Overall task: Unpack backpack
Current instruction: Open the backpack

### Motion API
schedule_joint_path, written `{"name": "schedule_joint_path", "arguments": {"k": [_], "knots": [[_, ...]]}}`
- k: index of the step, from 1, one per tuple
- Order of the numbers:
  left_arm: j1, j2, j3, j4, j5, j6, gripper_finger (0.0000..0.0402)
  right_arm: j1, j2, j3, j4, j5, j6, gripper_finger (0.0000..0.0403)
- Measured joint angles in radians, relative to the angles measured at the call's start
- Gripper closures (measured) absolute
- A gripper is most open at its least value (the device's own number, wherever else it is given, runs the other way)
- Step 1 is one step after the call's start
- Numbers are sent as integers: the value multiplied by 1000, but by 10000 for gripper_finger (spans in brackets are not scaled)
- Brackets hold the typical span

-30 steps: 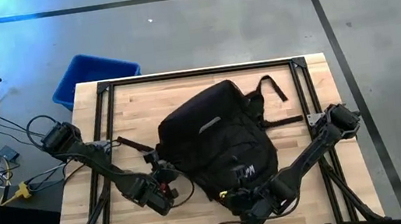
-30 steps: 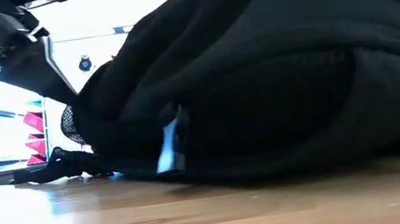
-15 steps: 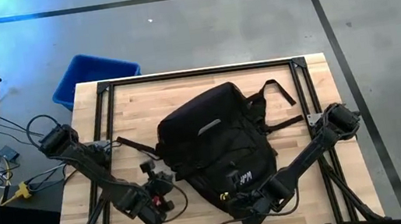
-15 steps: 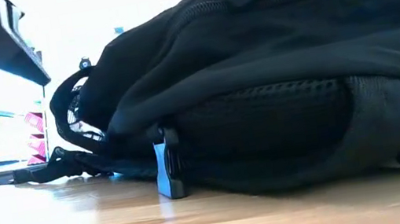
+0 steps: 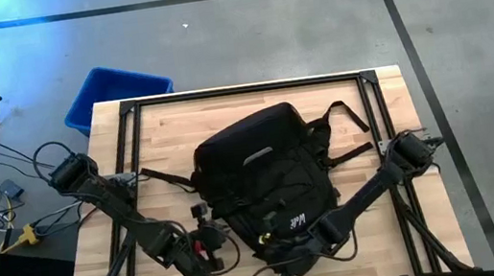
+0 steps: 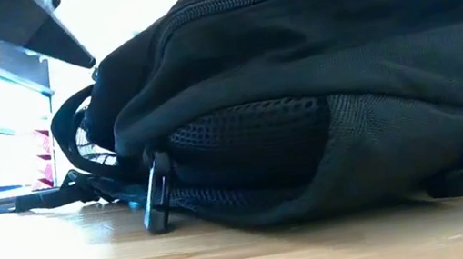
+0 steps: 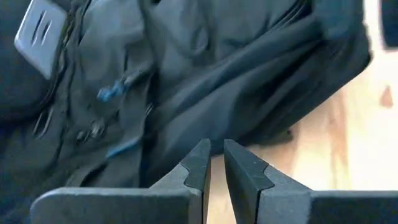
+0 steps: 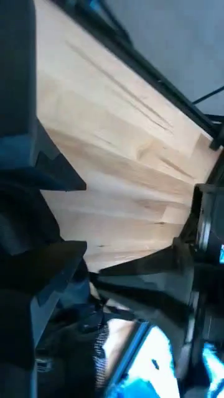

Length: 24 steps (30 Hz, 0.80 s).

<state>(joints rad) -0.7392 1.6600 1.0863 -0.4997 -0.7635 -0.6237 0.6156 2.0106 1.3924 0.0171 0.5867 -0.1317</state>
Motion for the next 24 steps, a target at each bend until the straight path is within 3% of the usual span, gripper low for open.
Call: {"name": "schedule_joint_path", "arguments": {"k": [4,8,10,15,19,24], "knots": [[1,0,0,43,34,27,374,29,-24,39,-78,102,-3,249],[9,3,-19,44,39,27,374,49,-31,55,-64,-67,-6,247],[25,4,-33,44,32,27,374,53,-18,54,-62,-90,-4,247],[66,15,-61,50,20,27,374,57,16,52,-74,89,2,247],[80,25,-61,60,-56,58,376,31,38,53,-13,116,60,241],[62,23,-38,51,-169,75,393,-19,60,53,-16,95,83,202]]}}
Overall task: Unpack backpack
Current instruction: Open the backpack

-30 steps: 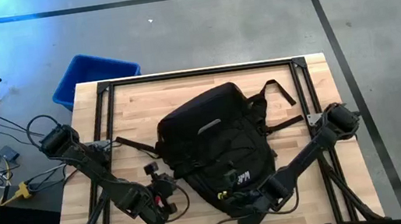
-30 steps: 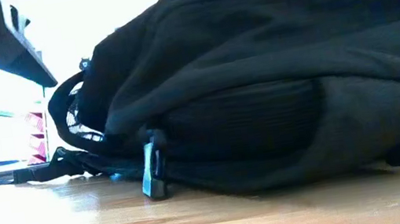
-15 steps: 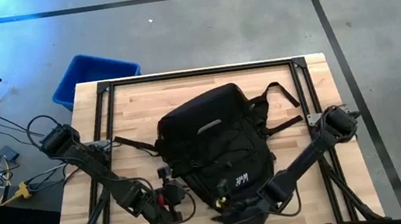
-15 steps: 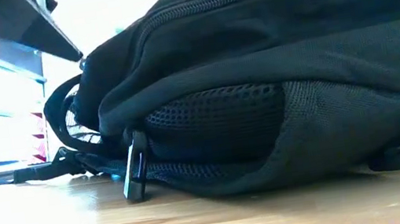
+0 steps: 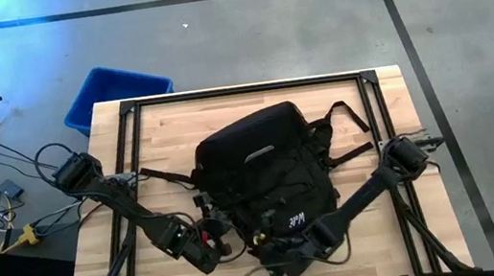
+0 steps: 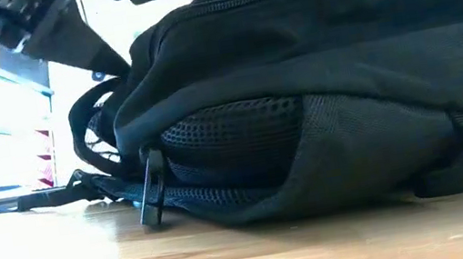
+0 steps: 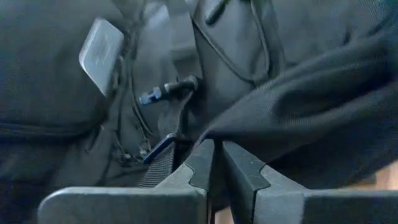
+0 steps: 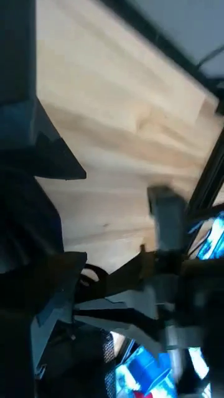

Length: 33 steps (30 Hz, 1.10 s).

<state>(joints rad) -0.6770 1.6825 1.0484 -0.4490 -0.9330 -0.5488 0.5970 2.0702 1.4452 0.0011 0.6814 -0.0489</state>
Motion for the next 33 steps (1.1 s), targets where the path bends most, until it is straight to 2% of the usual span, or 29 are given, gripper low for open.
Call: {"name": "schedule_joint_path", "arguments": {"k": [5,10,16,20,25,33], "knots": [[-38,0,37,2,-53,49,400,-18,2,14,-21,49,6,161],[-71,-1,49,-2,-127,72,401,-39,2,58,-126,101,75,154],[-85,-1,49,-6,-105,72,401,-20,-10,64,-310,86,164,157],[-90,-1,49,-19,-71,73,401,12,-15,140,-441,86,229,166],[-90,-2,49,-29,-66,72,401,7,12,147,-291,82,165,163],[-140,-15,106,-149,-76,23,401,-64,117,179,-228,54,92,145]]}}
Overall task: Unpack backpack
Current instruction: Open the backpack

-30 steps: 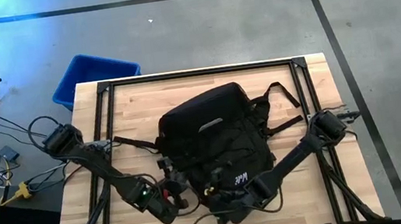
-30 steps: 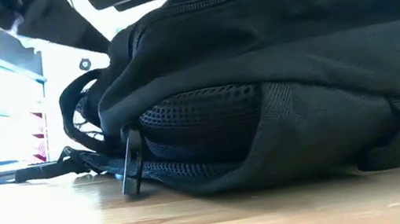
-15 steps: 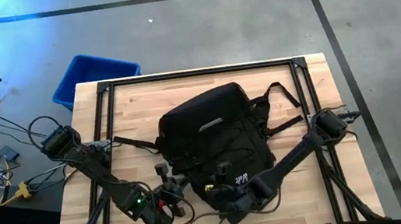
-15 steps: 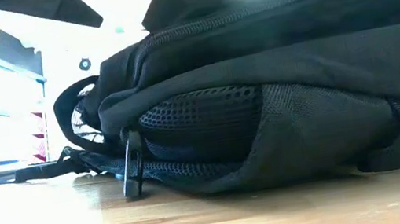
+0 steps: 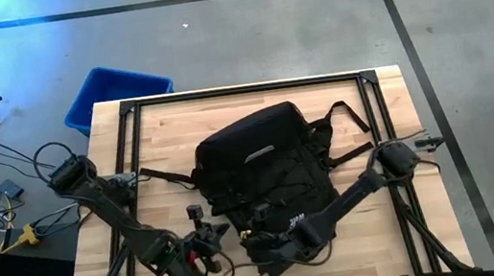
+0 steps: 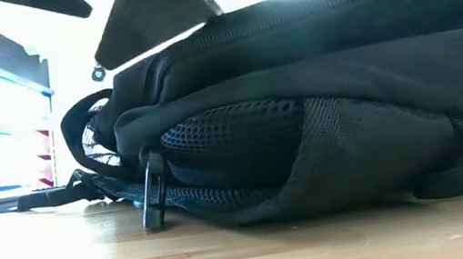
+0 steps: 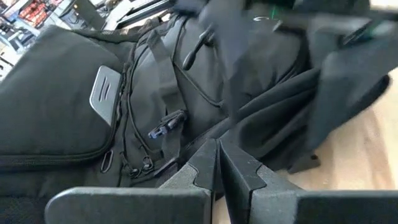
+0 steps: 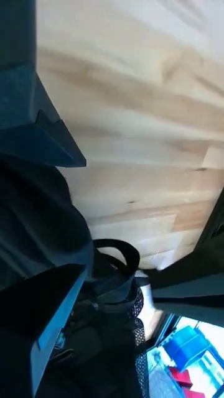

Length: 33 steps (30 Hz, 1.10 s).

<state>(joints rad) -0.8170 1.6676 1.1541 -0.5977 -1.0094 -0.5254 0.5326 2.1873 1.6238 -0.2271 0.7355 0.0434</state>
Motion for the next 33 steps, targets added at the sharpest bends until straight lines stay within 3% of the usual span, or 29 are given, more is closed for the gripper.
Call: {"name": "schedule_joint_path", "arguments": {"k": [5,10,15,19,26,33], "knots": [[-17,-1,31,-26,-10,-22,401,-40,58,69,-54,77,55,144],[-17,2,31,-29,-9,-34,401,-88,93,122,-179,28,241,182],[-16,3,31,-38,-5,-47,401,-123,103,136,-220,-61,319,288],[-16,3,31,-38,-4,-49,401,-128,88,157,-303,-59,302,387],[-46,3,31,-48,-5,-50,401,-111,13,303,-488,79,241,401],[-69,3,31,-57,-18,-49,401,-107,-17,360,-563,71,210,402]]}}
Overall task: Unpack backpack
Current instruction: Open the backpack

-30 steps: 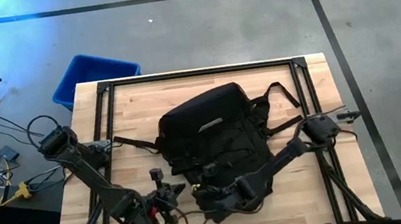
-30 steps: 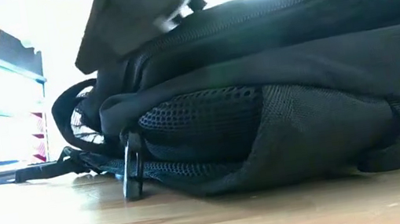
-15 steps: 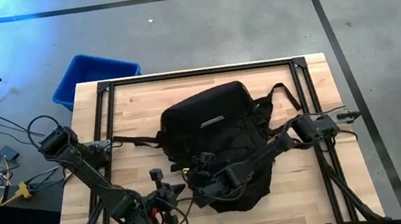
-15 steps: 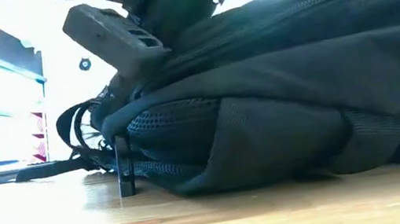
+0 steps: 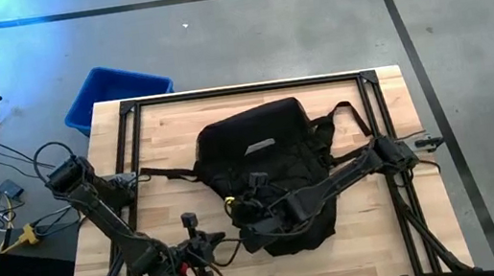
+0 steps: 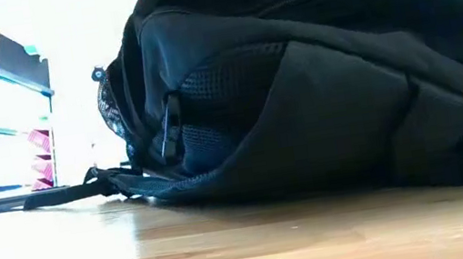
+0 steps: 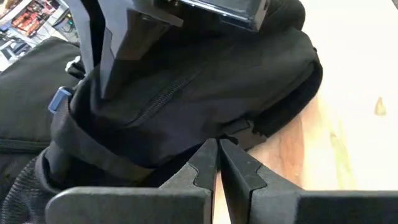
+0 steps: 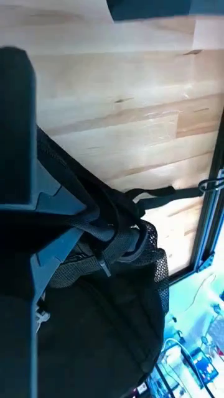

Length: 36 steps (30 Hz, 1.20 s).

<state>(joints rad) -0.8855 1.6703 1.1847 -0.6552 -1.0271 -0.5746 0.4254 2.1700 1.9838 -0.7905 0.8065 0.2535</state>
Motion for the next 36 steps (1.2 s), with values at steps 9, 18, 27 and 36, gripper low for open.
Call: {"name": "schedule_joint_path", "arguments": {"k": [9,18,27,36], "knots": [[-17,-2,0,-19,-39,2,401,-38,8,-145,334,-264,-199,395],[15,8,0,178,79,83,400,-11,-22,49,8,-394,-307,219],[117,109,0,693,283,594,392,130,-90,317,-610,-345,-45,116],[271,214,122,876,398,820,263,361,-353,30,-752,-182,447,130]]}}
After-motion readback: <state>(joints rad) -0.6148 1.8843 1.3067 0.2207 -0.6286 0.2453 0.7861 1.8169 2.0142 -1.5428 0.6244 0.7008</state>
